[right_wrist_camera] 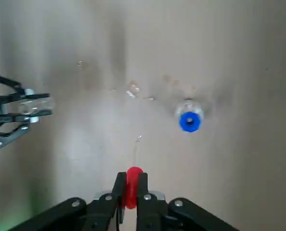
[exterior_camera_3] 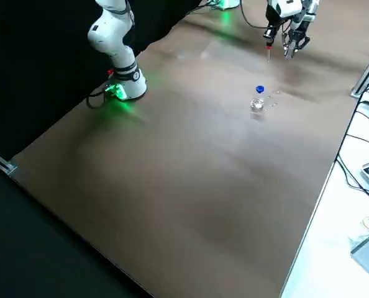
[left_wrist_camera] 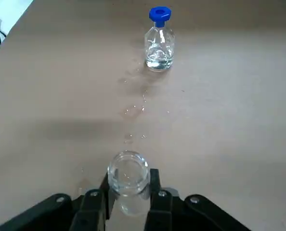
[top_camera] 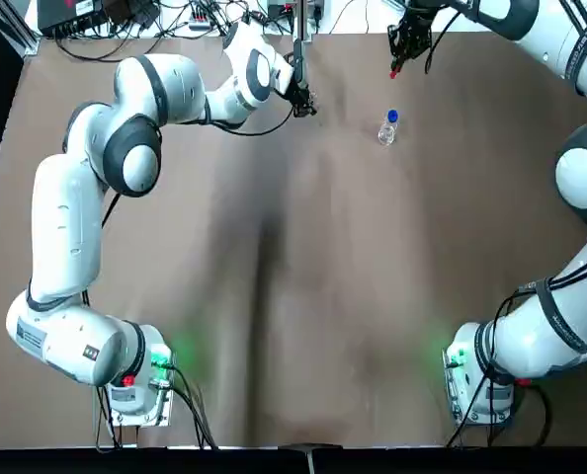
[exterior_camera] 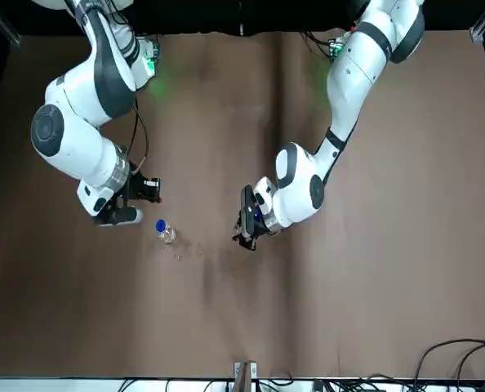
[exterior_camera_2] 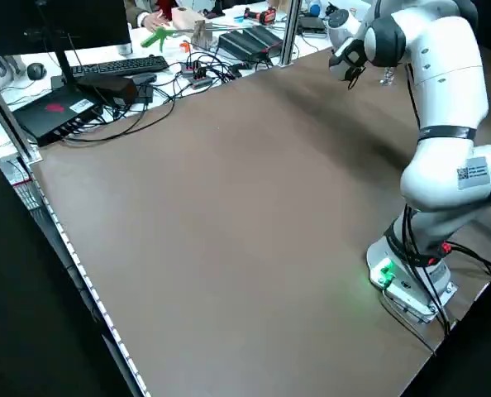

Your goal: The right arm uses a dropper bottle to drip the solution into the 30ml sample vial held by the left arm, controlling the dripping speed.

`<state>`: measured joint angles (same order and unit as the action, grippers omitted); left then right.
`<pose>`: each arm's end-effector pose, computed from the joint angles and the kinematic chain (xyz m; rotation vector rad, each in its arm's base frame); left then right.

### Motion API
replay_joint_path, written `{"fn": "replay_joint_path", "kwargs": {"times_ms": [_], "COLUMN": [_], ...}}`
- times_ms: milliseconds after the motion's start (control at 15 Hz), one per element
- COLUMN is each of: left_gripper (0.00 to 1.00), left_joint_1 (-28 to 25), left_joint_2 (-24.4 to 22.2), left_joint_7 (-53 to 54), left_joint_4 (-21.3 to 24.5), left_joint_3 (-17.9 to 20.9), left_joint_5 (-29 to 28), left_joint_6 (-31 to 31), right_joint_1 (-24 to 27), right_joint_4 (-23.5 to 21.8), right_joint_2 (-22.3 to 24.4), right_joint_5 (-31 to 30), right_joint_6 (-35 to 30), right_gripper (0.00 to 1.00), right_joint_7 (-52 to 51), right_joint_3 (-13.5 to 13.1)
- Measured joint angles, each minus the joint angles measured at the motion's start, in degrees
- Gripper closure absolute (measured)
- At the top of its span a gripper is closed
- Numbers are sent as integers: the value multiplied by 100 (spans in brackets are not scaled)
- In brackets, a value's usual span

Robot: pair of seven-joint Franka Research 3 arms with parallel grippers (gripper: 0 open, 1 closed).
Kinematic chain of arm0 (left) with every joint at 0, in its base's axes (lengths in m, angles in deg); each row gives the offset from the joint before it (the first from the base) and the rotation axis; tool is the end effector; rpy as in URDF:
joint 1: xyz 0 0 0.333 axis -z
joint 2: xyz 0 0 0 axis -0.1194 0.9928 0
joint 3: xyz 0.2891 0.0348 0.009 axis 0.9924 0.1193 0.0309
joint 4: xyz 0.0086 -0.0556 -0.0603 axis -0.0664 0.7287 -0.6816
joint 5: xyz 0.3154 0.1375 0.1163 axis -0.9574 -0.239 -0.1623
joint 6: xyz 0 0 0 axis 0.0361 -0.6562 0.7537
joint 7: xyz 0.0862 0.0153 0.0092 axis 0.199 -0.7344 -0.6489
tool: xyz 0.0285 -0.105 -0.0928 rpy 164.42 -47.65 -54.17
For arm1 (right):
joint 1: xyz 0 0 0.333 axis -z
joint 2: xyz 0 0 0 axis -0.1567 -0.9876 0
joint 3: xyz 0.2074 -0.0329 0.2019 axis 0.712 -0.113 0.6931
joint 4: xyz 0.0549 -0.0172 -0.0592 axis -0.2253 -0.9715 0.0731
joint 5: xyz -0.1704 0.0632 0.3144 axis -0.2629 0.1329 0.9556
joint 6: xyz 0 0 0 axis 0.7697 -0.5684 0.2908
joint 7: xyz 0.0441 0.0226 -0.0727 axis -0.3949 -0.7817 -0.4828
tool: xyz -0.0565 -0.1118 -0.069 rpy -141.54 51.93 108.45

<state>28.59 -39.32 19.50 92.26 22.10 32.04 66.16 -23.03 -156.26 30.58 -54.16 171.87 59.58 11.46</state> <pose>0.5766 -0.4501 0.2167 1.8102 -1.8003 0.7617 0.5663 0.2216 0.4140 -2.9206 -0.0299 0.0928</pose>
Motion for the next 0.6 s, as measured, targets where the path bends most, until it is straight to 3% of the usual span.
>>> {"fn": "replay_joint_path", "kwargs": {"times_ms": [267,600], "left_gripper": [69,69], "left_joint_1": [0,-37], "left_joint_2": [0,0], "left_joint_7": [0,-7], "left_joint_4": [0,-1], "left_joint_3": [0,1], "left_joint_5": [0,0], "left_joint_6": [0,7], "right_joint_1": [-182,-541], "right_joint_4": [14,14], "right_joint_2": [-1,-8], "right_joint_5": [362,565], "right_joint_6": [52,667], "right_gripper": [87,87], "right_joint_7": [63,337], "right_joint_3": [5,8]}}
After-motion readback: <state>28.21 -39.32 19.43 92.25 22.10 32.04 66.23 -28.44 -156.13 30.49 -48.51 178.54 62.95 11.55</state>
